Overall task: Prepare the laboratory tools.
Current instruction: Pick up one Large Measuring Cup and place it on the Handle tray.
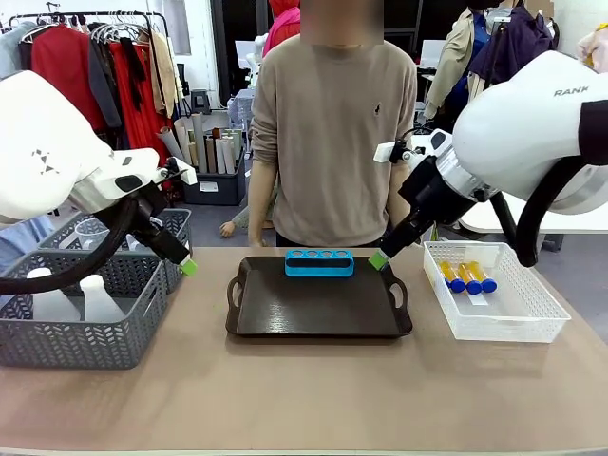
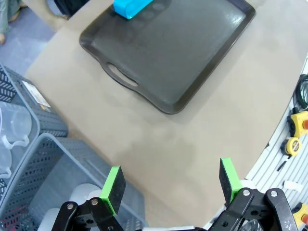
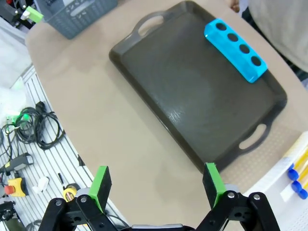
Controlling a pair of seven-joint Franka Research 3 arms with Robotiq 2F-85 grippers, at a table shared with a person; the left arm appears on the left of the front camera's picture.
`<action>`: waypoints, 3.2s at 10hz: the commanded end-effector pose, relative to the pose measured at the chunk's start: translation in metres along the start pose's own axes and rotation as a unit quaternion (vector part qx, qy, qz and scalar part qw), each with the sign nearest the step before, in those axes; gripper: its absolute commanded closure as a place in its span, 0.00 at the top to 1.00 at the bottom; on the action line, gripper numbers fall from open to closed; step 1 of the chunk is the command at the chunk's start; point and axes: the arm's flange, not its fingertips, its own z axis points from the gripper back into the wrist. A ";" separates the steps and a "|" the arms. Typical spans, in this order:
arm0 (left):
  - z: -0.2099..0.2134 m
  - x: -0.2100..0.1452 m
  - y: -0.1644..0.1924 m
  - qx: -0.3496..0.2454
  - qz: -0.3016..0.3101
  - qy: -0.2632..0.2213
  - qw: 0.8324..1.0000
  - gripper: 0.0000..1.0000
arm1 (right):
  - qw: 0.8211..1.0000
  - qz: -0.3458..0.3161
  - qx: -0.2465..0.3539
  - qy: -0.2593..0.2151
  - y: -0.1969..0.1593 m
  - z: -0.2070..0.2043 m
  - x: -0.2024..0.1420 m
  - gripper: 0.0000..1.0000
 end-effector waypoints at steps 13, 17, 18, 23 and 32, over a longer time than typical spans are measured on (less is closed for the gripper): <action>0.164 0.070 0.013 0.070 -0.186 -0.142 0.970 1.00 | 0.978 0.164 -0.011 -0.126 0.002 0.224 0.036 1.00; 0.179 0.071 0.018 0.073 -0.176 -0.161 0.968 1.00 | 0.976 0.139 -0.001 -0.167 -0.051 0.241 0.023 1.00; 0.182 0.072 0.019 0.064 -0.176 -0.162 0.969 1.00 | 0.976 0.138 -0.002 -0.166 -0.054 0.242 0.021 1.00; 0.199 0.092 0.028 0.062 -0.164 -0.154 0.972 1.00 | 0.977 0.153 -0.007 -0.151 -0.068 0.229 0.017 1.00; 0.196 0.090 0.026 0.071 -0.165 -0.145 0.973 1.00 | 0.980 0.134 -0.015 -0.143 -0.066 0.228 0.015 1.00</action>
